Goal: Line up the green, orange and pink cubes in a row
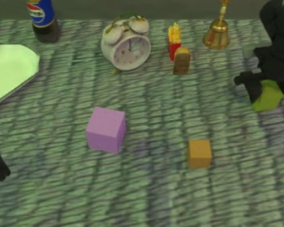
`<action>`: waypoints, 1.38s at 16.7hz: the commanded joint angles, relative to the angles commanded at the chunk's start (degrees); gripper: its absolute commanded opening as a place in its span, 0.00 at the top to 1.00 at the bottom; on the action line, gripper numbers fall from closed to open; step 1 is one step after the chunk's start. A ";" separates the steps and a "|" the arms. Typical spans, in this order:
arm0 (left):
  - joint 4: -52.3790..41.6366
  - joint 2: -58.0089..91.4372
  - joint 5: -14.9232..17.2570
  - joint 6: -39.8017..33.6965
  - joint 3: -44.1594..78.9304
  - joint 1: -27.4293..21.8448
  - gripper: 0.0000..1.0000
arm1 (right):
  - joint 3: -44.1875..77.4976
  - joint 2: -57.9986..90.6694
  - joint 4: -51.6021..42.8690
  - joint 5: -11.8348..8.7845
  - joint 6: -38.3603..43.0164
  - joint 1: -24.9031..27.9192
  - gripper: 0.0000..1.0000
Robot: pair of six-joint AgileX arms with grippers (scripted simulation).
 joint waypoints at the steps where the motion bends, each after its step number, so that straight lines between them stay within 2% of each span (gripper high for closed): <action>1: 0.00 0.00 0.00 0.00 0.00 0.00 0.00 | 1.01 -0.21 -1.28 0.00 0.00 0.04 1.00; 7: 0.00 0.00 0.00 0.00 0.00 0.00 0.00 | 9.19 -2.59 -11.86 0.00 -0.14 0.49 1.00; 14: 0.00 0.00 0.00 0.00 0.00 0.00 0.00 | 9.70 -2.80 -12.69 -0.01 0.76 0.91 1.00; 18: 0.00 0.00 0.00 0.00 0.00 0.00 0.00 | 7.50 -4.54 -12.50 0.20 9.34 7.90 1.00; 23: 0.00 0.00 0.00 0.00 0.00 0.00 0.00 | 1.99 -8.67 -11.91 0.54 29.34 22.05 1.00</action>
